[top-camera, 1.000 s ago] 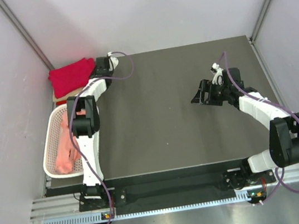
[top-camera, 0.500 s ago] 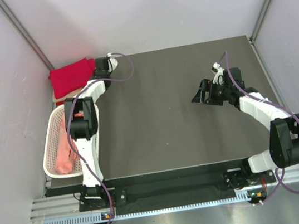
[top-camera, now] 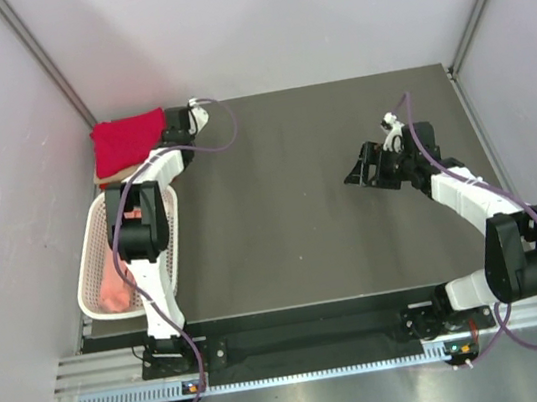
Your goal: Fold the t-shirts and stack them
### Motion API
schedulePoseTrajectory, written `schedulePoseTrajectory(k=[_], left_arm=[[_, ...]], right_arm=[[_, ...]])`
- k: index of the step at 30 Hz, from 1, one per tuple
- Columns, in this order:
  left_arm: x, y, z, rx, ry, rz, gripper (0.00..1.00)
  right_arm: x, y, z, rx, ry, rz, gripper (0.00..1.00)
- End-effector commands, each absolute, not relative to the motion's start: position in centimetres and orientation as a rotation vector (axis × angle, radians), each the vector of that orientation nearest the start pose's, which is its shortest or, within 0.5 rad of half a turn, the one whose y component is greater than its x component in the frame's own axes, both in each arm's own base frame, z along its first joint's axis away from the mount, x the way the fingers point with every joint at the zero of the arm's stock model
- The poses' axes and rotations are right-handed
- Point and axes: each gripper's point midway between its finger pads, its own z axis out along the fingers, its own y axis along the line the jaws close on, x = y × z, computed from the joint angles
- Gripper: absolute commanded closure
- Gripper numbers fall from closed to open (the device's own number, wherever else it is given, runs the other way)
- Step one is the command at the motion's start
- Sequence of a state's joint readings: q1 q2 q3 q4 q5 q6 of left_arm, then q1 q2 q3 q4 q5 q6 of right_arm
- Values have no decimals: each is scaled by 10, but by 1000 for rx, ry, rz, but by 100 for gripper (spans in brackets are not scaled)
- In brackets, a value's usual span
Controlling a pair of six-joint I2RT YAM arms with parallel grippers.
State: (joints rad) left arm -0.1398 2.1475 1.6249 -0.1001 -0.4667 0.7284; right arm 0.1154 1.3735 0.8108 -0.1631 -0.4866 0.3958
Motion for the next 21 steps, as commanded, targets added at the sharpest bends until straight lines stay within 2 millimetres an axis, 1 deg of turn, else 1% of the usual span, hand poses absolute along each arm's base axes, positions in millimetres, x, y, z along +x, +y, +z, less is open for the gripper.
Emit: schedulePoseTrajectory(k=[1, 2, 3, 4, 6, 7, 8, 9, 10, 12, 13, 15, 16, 17, 18, 19, 20, 21], left_arm=[[561, 18, 141, 642, 2097, 773, 100], [554, 15, 134, 661, 2107, 744, 100], [552, 13, 130, 666, 2114, 724, 100], [546, 12, 120, 691, 2148, 705, 100], [542, 9, 102, 714, 2205, 675, 100], [540, 10, 95, 701, 2229, 674, 95], [537, 11, 87, 702, 2253, 672, 87], [536, 10, 83, 696, 2263, 654, 66], [536, 10, 83, 690, 2264, 653, 61], [540, 8, 91, 652, 2248, 636, 57], [544, 6, 103, 636, 2225, 625, 55], [547, 2, 115, 621, 2208, 596, 54], [549, -2, 122, 603, 2198, 553, 53], [553, -7, 141, 579, 2162, 515, 52], [551, -10, 147, 572, 2168, 467, 51], [553, -23, 152, 554, 2158, 349, 49], [555, -30, 172, 524, 2125, 276, 48], [551, -30, 175, 450, 2149, 178, 48]], right_arm=[[339, 137, 128, 39, 2265, 839, 18], [339, 137, 130, 39, 2261, 840, 18], [339, 137, 129, 38, 2263, 840, 18], [339, 137, 129, 39, 2261, 840, 18], [338, 138, 130, 35, 2257, 849, 18], [338, 138, 130, 36, 2258, 849, 18], [338, 138, 129, 36, 2261, 849, 18], [337, 138, 129, 36, 2262, 849, 18], [337, 137, 129, 37, 2259, 845, 18], [338, 136, 129, 40, 2258, 839, 18], [338, 136, 129, 41, 2261, 834, 18], [339, 135, 129, 44, 2261, 825, 18], [339, 134, 130, 46, 2258, 820, 18], [340, 133, 130, 50, 2258, 807, 18], [341, 132, 131, 52, 2258, 799, 18], [341, 130, 130, 54, 2265, 787, 18], [343, 127, 129, 63, 2269, 763, 18], [344, 126, 130, 66, 2272, 751, 18]])
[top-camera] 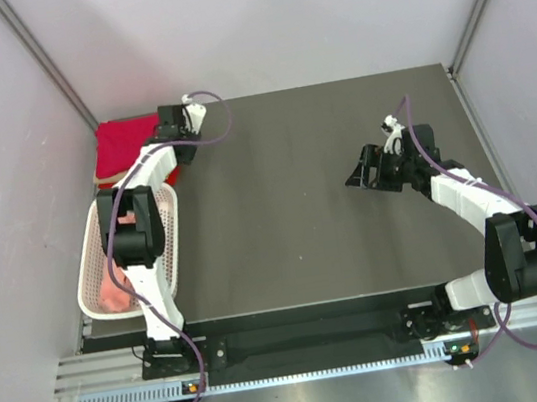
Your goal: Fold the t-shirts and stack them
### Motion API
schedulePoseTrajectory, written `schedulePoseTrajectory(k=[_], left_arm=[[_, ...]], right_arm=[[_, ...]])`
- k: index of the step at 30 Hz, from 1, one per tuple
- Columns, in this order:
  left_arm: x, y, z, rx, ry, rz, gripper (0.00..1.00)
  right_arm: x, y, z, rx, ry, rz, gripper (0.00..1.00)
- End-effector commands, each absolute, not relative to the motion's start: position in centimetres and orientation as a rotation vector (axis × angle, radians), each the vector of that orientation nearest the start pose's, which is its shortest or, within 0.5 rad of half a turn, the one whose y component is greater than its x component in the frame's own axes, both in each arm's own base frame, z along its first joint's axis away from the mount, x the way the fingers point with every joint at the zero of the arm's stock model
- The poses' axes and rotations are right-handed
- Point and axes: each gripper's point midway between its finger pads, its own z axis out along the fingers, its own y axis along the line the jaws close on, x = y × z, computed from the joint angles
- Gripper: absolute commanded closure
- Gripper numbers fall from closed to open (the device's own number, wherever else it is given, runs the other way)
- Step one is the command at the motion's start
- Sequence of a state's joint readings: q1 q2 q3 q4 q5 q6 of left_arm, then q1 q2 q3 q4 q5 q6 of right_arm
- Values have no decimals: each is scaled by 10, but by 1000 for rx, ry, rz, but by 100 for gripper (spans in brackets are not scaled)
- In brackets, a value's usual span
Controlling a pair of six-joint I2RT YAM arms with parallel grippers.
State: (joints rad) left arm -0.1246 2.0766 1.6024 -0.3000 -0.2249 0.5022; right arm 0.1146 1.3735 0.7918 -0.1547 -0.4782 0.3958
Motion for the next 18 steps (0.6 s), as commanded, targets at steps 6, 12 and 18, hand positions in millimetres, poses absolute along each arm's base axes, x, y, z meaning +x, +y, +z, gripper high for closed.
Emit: schedulePoseTrajectory(k=[6, 12, 18], left_arm=[[549, -22, 192, 201, 2174, -8, 51], [550, 37, 157, -159, 2329, -45, 91], [547, 68, 117, -302, 2394, -9, 100]], right_arm=[[345, 118, 137, 80, 2284, 690, 17], [343, 118, 144, 93, 2270, 700, 17], [349, 120, 140, 93, 2280, 707, 16]])
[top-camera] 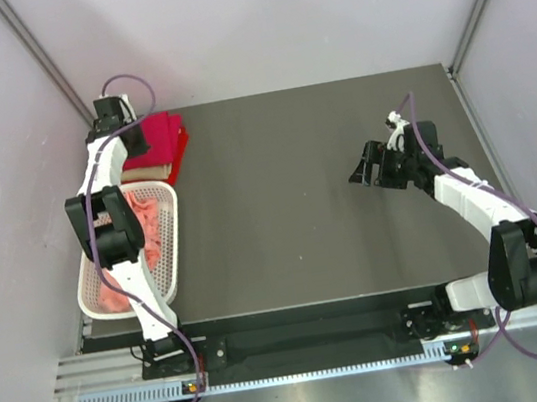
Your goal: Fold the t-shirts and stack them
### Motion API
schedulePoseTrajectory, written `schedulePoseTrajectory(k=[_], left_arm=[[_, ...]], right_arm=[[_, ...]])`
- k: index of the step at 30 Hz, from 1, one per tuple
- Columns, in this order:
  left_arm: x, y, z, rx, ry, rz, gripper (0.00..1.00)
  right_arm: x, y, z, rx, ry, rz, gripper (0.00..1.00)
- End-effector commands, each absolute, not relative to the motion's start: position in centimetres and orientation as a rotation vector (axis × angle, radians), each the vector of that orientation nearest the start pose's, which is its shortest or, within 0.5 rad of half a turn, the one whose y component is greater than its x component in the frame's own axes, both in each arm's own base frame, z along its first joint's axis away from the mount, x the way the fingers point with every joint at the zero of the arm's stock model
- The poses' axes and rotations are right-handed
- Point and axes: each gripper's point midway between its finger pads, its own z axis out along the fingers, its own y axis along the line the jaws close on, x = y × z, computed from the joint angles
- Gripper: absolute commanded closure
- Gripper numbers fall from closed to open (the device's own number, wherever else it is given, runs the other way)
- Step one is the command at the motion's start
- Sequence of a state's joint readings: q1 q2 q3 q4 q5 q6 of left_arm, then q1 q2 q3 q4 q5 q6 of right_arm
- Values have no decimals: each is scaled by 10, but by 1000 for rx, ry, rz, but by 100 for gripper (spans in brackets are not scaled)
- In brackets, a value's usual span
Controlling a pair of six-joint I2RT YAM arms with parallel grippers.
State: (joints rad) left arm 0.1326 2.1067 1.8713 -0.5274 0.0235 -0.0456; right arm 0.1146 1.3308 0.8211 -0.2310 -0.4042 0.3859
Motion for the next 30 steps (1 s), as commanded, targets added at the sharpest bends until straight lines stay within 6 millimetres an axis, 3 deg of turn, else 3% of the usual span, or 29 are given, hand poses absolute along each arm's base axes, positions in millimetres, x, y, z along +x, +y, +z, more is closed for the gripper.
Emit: schedulePoseTrajectory(k=[1, 5, 9, 11, 15, 16, 17, 19, 21, 24, 26, 27, 28, 29, 30], left_arm=[[546, 70, 105, -313, 2417, -8, 100], [537, 84, 81, -359, 2476, 52, 100], [537, 90, 72, -370, 2495, 59, 99], [540, 87, 81, -357, 2488, 35, 99], [539, 86, 119, -354, 2437, 25, 95], [539, 84, 142, -346, 2395, 24, 93], [539, 78, 153, -330, 2375, -15, 92], [535, 59, 186, -297, 2314, -119, 89], [532, 30, 208, -217, 2282, -208, 87], [514, -27, 248, -96, 2188, -364, 84], [483, -81, 265, 16, 2145, -493, 79], [469, -99, 293, 74, 2057, -523, 78], [455, -114, 277, 102, 2080, -551, 76], [439, -146, 280, 187, 2060, -612, 72], [425, -160, 296, 228, 2007, -650, 71]], right_arm=[[350, 120, 139, 92, 2281, 711, 16], [352, 121, 137, 87, 2288, 707, 16], [352, 120, 141, 84, 2285, 704, 16], [350, 120, 143, 89, 2285, 702, 15], [346, 117, 162, 92, 2258, 685, 15], [344, 116, 163, 95, 2264, 681, 15], [344, 115, 169, 96, 2261, 678, 14], [340, 114, 177, 90, 2256, 664, 13], [335, 108, 187, 98, 2251, 631, 1], [325, 103, 204, 105, 2224, 610, 0], [320, 100, 216, 112, 2211, 598, 0], [316, 100, 225, 109, 2186, 600, 0], [314, 99, 230, 109, 2175, 596, 0], [311, 98, 235, 111, 2165, 595, 0], [305, 97, 243, 107, 2142, 595, 0]])
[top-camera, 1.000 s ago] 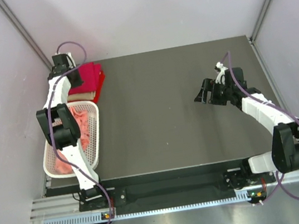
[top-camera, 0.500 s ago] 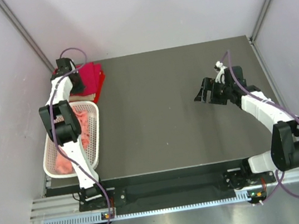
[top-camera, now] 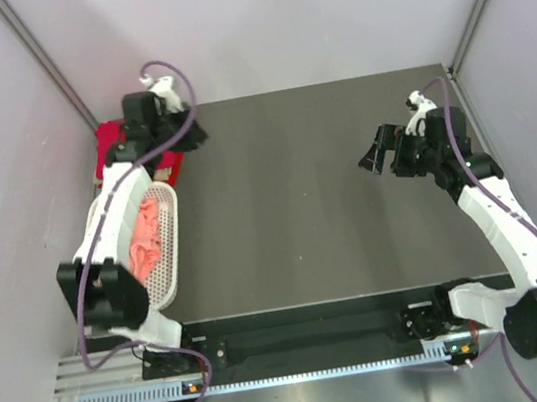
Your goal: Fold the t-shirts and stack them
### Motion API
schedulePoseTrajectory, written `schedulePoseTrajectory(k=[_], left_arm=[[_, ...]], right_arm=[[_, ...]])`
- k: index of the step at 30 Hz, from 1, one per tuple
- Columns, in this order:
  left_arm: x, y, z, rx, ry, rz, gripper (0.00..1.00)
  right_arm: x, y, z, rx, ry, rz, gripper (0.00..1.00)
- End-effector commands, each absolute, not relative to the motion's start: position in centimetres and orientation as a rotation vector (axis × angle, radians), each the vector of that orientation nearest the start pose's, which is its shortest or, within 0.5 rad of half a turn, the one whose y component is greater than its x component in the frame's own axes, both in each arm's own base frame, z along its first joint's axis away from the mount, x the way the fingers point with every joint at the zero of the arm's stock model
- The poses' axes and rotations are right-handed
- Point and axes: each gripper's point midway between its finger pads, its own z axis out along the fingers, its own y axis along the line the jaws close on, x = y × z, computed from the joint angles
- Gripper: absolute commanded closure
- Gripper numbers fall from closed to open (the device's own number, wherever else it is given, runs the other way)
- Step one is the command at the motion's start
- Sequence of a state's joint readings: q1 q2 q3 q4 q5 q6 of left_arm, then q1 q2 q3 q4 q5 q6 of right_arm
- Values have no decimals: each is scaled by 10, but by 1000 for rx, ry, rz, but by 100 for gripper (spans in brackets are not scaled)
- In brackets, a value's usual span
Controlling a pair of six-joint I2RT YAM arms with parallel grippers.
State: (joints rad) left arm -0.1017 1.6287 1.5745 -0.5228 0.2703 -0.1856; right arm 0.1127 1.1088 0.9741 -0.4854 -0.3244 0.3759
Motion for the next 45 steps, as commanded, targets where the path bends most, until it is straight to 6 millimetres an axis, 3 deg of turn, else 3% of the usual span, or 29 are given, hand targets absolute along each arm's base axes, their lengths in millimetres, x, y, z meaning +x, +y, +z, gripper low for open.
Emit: schedulePoseTrajectory(k=[1, 4, 5, 6, 7, 12, 17, 45], left_arm=[[405, -183, 284, 278, 2032, -736, 70], [366, -219, 283, 329, 2010, -901, 62], [355, -230, 284, 344, 1998, -954, 39], [339, -239, 278, 382, 1993, -994, 4], [328, -253, 278, 429, 1977, -1028, 1], [309, -256, 255, 436, 2029, -1031, 1], [302, -255, 252, 426, 2002, -1050, 1], [302, -250, 284, 440, 1918, -1019, 1]], right_arm=[[301, 99, 248, 98, 2127, 606, 0], [289, 95, 259, 98, 2087, 594, 0], [286, 95, 258, 96, 2085, 596, 0], [280, 95, 260, 94, 2080, 600, 0], [278, 96, 260, 91, 2078, 605, 0], [266, 97, 265, 76, 2052, 624, 0], [259, 98, 272, 66, 2021, 635, 0], [263, 95, 273, 105, 1985, 632, 0]])
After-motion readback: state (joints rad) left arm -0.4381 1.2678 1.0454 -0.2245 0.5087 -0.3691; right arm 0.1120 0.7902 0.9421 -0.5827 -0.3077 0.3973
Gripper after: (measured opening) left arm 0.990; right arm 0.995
